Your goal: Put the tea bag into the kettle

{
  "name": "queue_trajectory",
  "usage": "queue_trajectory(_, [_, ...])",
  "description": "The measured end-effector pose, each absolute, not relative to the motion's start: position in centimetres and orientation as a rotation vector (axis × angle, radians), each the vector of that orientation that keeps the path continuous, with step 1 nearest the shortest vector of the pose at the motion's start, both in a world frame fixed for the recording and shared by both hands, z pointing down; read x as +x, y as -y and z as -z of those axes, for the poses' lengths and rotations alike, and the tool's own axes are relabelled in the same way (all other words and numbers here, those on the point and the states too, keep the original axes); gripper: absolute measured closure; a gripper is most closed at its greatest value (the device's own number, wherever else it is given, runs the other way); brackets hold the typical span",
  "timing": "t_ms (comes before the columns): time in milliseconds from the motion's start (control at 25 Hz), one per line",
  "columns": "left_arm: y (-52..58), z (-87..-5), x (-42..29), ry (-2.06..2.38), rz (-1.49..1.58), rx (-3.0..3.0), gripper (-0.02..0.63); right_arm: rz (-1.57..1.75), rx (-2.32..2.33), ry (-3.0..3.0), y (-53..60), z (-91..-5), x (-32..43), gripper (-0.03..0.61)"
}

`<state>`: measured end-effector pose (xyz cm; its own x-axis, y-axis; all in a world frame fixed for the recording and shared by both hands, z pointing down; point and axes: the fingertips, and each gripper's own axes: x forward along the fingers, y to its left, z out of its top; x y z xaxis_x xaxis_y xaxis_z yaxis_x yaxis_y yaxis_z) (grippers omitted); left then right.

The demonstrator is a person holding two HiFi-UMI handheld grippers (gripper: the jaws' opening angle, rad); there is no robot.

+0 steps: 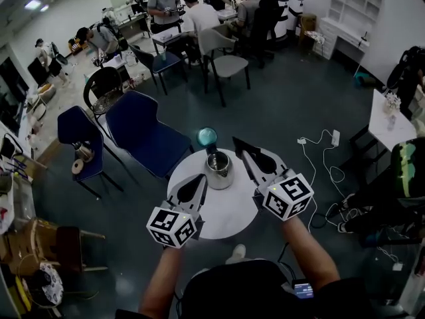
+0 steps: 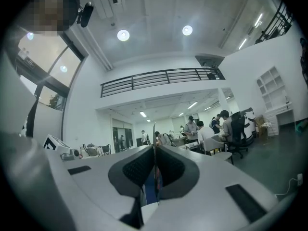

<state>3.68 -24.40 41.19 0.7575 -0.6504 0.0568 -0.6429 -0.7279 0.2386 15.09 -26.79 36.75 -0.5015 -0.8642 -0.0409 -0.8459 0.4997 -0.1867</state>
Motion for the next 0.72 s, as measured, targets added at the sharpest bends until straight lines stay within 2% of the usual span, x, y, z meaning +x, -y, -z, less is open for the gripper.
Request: queue_trajectory(720, [24.9, -43.6, 4.5, 1.137, -0.004, 2.624, 0.598, 0.300, -1.395, -2.679, 29.2, -39.7, 16.2, 0.548])
